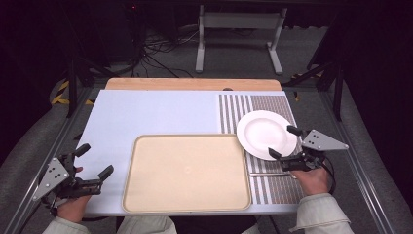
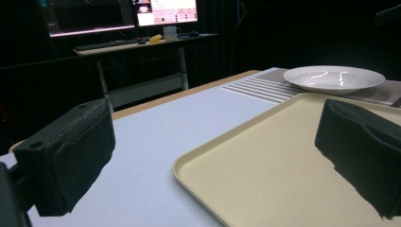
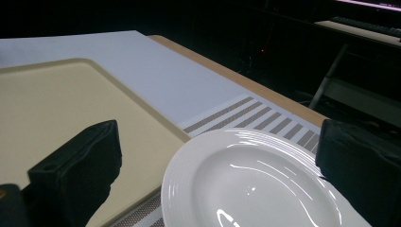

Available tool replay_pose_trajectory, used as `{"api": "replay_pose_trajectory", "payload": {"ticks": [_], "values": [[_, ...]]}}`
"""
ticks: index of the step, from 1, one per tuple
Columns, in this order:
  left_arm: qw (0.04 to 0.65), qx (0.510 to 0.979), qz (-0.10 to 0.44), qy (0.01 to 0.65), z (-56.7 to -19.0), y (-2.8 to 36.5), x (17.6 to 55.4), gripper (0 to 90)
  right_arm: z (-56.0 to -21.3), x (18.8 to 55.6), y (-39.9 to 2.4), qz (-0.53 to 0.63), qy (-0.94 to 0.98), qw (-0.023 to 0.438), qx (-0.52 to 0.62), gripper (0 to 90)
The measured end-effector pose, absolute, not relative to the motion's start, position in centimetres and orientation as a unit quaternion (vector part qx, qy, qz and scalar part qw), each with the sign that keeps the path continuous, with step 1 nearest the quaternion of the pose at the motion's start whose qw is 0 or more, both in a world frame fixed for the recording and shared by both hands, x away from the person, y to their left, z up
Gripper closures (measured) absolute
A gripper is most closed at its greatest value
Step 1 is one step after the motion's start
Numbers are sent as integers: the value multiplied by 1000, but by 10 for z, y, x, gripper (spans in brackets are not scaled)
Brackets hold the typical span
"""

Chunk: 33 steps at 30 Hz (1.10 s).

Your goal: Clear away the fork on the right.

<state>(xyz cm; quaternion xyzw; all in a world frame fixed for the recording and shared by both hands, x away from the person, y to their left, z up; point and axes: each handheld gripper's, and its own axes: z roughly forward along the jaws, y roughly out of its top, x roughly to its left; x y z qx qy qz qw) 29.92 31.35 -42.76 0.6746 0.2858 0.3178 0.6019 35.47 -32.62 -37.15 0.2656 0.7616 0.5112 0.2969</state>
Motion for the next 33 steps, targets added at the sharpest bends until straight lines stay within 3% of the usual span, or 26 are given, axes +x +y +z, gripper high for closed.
{"api": "replay_pose_trajectory", "payload": {"ticks": [7,33], "values": [[602,675,318,285,-428,314,299,0,-360,362,-323,472,796,292,241,65],[600,678,317,283,-427,313,300,0,-344,372,-314,214,940,190,187,96]]}}
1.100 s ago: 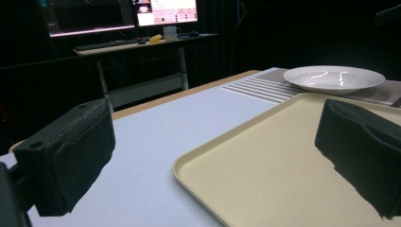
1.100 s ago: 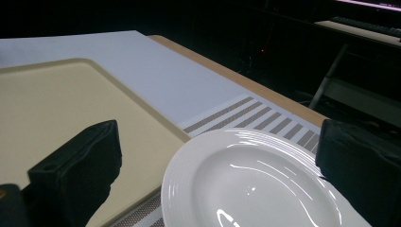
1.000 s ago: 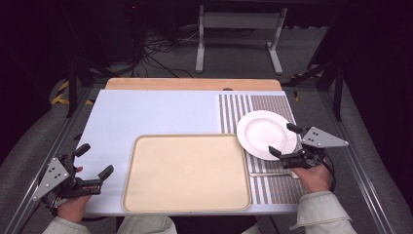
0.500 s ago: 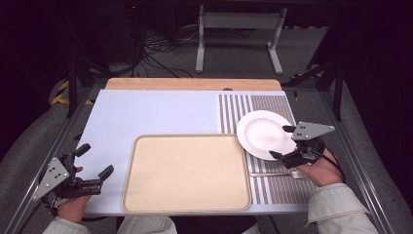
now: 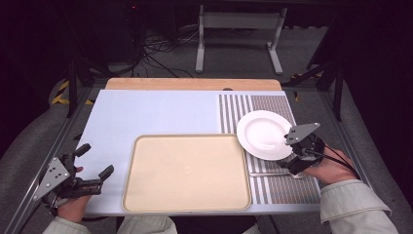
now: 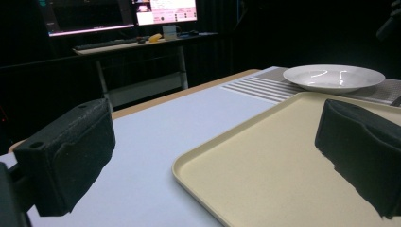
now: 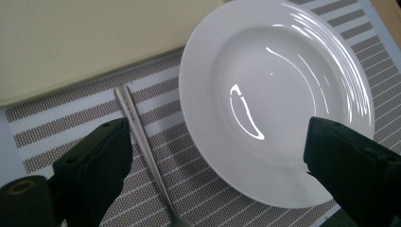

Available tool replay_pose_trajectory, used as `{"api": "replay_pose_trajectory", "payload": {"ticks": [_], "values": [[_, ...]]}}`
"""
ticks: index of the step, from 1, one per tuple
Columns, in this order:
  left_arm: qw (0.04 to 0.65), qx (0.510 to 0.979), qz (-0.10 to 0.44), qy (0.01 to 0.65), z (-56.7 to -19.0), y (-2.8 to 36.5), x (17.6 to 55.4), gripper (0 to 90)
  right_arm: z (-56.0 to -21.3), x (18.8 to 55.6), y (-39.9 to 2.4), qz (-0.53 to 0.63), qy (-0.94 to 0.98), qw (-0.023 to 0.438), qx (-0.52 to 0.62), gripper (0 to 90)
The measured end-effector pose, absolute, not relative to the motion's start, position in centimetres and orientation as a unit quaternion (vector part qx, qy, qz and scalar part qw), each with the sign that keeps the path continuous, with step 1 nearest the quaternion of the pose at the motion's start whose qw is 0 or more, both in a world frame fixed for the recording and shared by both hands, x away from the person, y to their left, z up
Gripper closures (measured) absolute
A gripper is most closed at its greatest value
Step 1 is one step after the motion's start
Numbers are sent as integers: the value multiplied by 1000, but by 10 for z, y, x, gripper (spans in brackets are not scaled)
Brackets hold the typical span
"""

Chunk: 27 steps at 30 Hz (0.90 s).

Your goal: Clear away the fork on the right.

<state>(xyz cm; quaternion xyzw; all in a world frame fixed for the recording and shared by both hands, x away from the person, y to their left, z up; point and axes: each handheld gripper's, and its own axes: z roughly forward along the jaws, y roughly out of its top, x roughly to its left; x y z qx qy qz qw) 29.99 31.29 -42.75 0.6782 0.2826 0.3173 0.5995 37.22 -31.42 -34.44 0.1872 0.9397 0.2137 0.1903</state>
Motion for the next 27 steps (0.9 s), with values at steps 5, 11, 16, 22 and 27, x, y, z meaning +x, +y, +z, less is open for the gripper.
{"api": "replay_pose_trajectory", "payload": {"ticks": [5,11,16,22,27], "values": [[599,678,318,284,-428,313,300,0,-352,373,-309,162,959,160,170,96],[599,678,317,283,-428,312,300,0,-357,374,-308,142,966,140,162,96],[599,678,318,284,-428,313,300,0,-362,374,-308,122,972,126,157,96],[600,677,317,283,-427,312,300,0,-369,372,-308,95,977,102,159,97],[601,677,317,284,-427,312,300,0,-376,372,-309,78,981,90,155,97]]}}
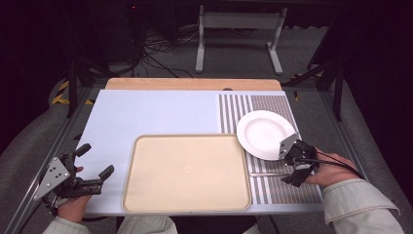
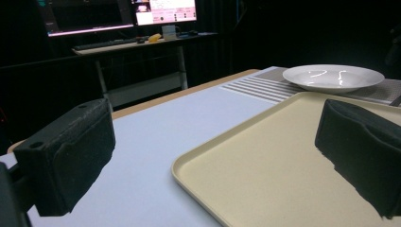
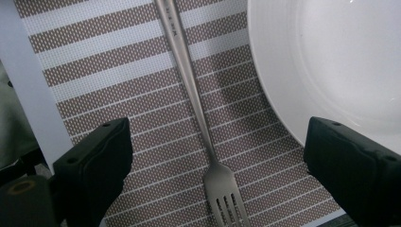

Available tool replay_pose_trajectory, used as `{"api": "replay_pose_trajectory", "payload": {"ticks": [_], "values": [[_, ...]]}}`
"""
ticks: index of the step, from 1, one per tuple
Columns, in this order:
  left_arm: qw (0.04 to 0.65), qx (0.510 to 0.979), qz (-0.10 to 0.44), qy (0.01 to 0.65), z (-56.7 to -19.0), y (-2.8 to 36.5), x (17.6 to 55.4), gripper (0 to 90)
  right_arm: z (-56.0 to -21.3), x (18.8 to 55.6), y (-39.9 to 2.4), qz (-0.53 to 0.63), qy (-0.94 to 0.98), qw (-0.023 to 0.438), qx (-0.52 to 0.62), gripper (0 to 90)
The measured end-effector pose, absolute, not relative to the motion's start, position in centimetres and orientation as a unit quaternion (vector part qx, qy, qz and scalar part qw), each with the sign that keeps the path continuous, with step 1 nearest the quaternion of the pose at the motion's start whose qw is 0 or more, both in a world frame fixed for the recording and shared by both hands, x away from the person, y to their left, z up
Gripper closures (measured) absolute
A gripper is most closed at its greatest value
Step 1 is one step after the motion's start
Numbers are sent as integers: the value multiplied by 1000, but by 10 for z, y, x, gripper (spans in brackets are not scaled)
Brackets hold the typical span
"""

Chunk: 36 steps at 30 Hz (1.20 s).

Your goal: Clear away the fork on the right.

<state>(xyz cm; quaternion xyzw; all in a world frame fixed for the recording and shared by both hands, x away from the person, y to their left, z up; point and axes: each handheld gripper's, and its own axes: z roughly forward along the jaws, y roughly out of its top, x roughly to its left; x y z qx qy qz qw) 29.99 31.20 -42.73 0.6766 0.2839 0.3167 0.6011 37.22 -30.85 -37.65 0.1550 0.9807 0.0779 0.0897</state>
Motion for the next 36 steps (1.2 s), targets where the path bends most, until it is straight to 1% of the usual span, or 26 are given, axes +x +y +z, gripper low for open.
{"api": "replay_pose_trajectory", "payload": {"ticks": [5,11,21,23,29,30,33,35,36], "values": [[598,680,315,284,-428,312,301,0,-385,374,-311,54,984,68,156,101],[598,679,315,284,-427,312,300,0,-391,375,-311,44,985,59,153,117],[600,678,314,283,-427,312,300,0,-407,383,-313,38,988,34,148,220],[602,677,315,283,-427,312,300,0,-410,384,-313,36,989,30,143,253],[602,678,314,282,-427,312,300,0,-414,387,-309,31,991,28,126,432],[602,678,314,282,-427,312,300,0,-414,387,-309,31,991,28,126,432],[601,679,314,281,-427,312,300,0,-415,390,-308,26,993,21,117,514],[601,680,313,280,-427,312,300,0,-414,390,-306,29,993,22,108,602],[602,679,313,280,-427,312,300,0,-414,390,-306,30,994,19,103,632]]}}
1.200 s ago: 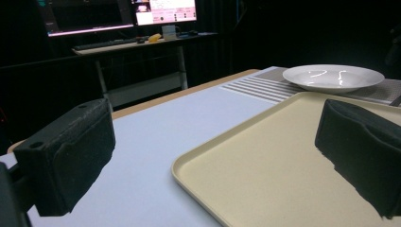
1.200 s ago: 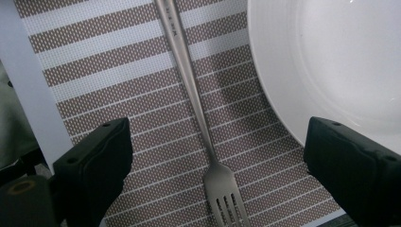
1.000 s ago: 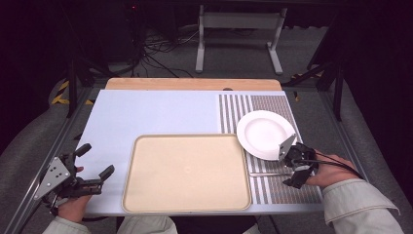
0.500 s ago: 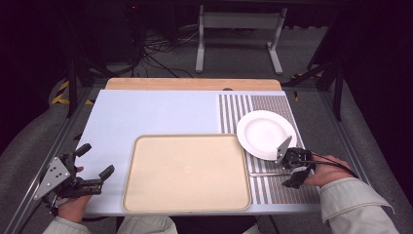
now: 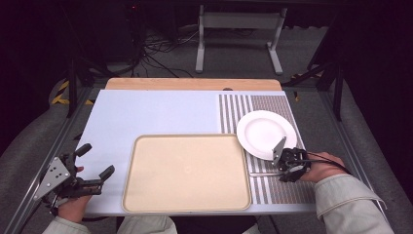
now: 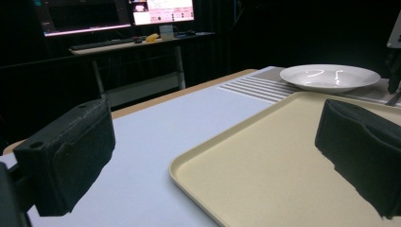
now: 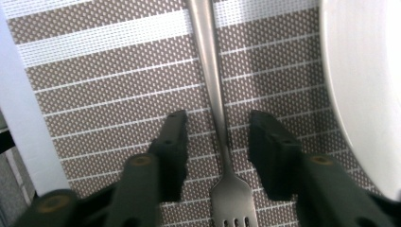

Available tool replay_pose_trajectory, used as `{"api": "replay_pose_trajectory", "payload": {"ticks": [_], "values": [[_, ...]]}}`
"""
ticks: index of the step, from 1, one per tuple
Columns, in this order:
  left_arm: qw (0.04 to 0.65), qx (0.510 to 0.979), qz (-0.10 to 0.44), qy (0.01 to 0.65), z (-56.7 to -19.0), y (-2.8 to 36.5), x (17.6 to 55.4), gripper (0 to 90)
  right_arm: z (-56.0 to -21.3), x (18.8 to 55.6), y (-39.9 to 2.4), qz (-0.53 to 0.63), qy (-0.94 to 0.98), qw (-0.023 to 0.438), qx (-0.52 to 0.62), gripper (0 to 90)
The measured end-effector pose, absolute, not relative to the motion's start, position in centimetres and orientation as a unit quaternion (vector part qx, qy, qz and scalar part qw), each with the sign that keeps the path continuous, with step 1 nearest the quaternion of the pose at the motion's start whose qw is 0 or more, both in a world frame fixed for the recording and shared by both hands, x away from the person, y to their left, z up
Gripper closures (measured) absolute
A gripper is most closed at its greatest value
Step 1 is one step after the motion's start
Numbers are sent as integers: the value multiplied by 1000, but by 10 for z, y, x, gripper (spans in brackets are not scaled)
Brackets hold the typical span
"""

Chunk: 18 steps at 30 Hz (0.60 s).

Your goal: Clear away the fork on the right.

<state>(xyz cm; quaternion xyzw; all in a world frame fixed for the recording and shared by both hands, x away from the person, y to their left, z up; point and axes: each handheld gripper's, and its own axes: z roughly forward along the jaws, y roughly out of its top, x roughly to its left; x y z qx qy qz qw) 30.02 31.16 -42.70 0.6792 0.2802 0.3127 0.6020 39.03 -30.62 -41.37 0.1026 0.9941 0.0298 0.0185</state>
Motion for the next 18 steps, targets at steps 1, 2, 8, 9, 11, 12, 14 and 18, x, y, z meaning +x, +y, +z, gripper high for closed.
{"api": "replay_pose_trajectory", "payload": {"ticks": [1,2,8,9,11,12,14,18], "values": [[602,679,313,280,-427,312,300,0,-414,391,-306,30,994,17,100,661],[603,679,313,279,-427,312,300,0,-413,391,-307,30,995,18,97,699],[602,679,313,279,-427,312,300,0,-413,390,-306,23,997,17,77,838],[602,680,312,279,-427,312,300,0,-413,390,-304,17,997,18,69,846],[603,680,312,279,-427,312,300,0,-413,389,-304,18,998,21,64,853],[603,679,312,279,-427,312,300,0,-414,389,-304,20,998,22,64,856],[603,680,311,279,-427,312,300,0,-413,387,-303,14,998,26,58,861],[603,679,311,279,-427,311,300,0,-413,387,-303,15,998,27,56,863]]}}
